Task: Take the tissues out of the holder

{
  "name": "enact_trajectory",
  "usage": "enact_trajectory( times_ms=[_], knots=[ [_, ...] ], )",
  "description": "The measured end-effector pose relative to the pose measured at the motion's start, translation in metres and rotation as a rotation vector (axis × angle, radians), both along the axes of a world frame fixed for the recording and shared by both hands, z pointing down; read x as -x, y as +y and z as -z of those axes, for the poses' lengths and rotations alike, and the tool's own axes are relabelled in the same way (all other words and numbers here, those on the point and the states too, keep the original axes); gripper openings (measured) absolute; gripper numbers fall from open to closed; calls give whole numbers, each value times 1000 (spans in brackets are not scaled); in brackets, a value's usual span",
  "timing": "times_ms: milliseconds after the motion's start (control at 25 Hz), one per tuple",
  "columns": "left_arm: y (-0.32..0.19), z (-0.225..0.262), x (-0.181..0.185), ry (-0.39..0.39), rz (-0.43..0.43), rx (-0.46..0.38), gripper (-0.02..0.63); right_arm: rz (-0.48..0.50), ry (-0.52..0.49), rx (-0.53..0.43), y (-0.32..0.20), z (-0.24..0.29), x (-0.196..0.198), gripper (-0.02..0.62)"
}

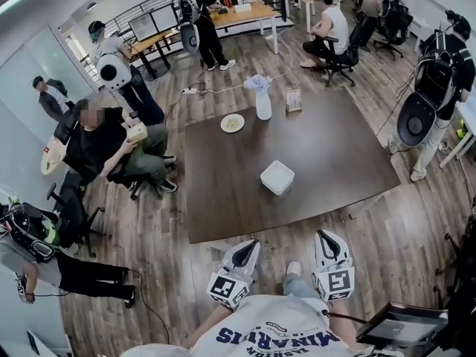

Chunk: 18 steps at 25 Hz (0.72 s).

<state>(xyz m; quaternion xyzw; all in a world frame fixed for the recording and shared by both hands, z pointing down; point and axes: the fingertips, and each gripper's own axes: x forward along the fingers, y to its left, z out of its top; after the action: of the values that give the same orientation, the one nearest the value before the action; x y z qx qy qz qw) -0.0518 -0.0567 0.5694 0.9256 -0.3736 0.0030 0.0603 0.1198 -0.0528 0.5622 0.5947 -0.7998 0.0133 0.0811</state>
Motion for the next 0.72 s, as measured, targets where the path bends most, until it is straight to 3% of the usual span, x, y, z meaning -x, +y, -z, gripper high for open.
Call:
enact_trajectory(
  times_ms=[440, 720],
  knots=[
    [-75, 29, -57, 13, 84, -9, 5, 38, -47, -28, -90, 0, -84, 11],
    [-96, 22, -62, 3, 122, 14, 3, 70, -66, -26, -121, -3, -87, 11]
  ],
)
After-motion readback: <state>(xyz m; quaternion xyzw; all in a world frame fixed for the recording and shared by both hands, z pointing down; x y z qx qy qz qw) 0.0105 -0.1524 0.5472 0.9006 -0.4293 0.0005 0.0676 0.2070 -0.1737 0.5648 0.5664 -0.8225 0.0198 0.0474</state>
